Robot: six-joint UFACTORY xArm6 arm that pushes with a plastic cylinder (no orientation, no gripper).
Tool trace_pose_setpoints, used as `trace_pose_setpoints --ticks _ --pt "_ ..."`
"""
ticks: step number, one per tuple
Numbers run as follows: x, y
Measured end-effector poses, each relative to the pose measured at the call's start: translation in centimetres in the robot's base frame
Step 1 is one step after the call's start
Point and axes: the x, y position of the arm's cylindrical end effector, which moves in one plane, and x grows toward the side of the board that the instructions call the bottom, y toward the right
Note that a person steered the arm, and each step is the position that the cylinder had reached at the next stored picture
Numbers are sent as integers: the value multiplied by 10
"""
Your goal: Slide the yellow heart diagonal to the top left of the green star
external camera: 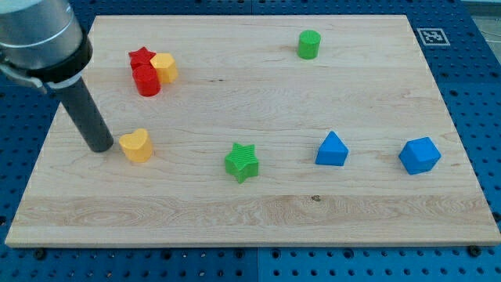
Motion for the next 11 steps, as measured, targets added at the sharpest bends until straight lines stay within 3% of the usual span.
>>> trace_pose_setpoints --ticks 3,7,10,11 --pt "9 64" --pt "6 89" --pt "-14 74" --pt "4 81"
